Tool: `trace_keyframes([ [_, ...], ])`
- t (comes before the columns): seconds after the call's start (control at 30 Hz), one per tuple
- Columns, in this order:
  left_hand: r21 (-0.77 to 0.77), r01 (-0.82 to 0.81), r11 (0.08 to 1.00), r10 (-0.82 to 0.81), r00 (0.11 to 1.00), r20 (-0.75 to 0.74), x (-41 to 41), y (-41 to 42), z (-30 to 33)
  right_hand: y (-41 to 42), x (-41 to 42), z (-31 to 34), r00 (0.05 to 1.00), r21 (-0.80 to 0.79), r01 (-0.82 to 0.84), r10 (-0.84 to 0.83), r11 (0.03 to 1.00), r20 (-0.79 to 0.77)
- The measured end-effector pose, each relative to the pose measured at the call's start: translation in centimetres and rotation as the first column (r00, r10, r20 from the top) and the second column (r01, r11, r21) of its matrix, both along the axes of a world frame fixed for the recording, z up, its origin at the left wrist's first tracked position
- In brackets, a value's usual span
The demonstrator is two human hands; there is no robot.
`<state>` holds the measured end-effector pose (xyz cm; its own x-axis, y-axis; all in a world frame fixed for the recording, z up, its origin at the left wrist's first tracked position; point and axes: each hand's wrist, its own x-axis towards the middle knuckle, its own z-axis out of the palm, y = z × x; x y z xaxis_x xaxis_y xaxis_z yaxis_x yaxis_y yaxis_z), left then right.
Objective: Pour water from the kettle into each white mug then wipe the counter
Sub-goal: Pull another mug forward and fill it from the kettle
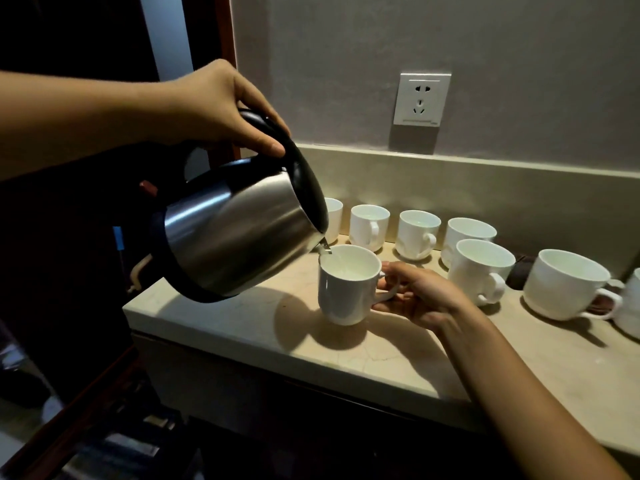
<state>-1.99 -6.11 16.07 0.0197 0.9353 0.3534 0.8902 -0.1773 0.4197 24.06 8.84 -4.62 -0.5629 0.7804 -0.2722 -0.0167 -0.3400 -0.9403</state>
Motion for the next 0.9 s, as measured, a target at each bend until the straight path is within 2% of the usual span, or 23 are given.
trace_keyframes([
  [0.3, 0.168, -0.022, 0.986, -0.025, 0.962, 0.272, -1.8, -0.5, -2.9, 0.1, 1.3, 0.1, 0.994, -0.017, 0.098, -0.099, 0.995, -0.038],
  [0.5, 0.327, -0.147, 0.933, -0.048, 0.853, 0.52, -1.8, -0.2, -6.8, -0.1, 1.9, 0.2, 0.982, -0.017, 0.182, -0.182, 0.983, -0.052],
  [0.63, 0.33, -0.19, 0.925, -0.062, 0.78, 0.623, -1.8, 0.2, -8.3, -0.2, 2.3, 0.3, 0.961, -0.002, 0.26, -0.259, 0.966, -0.096],
  [0.7, 0.33, -0.196, 0.924, -0.062, 0.772, 0.633, -1.5, 0.5, -9.3, -0.3, 2.5, 0.3, 0.943, -0.015, 0.308, -0.307, 0.951, -0.131],
  [0.8, 0.338, -0.21, 0.917, -0.075, 0.742, 0.667, -1.4, 0.5, -11.2, -0.3, 2.6, 0.0, 0.905, -0.066, 0.375, -0.381, 0.924, -0.19],
  [0.9, 0.336, -0.247, 0.909, -0.094, 0.664, 0.742, -1.8, 0.7, -12.6, -0.4, 2.3, -0.4, 0.848, -0.154, 0.453, -0.477, 0.878, -0.229],
])
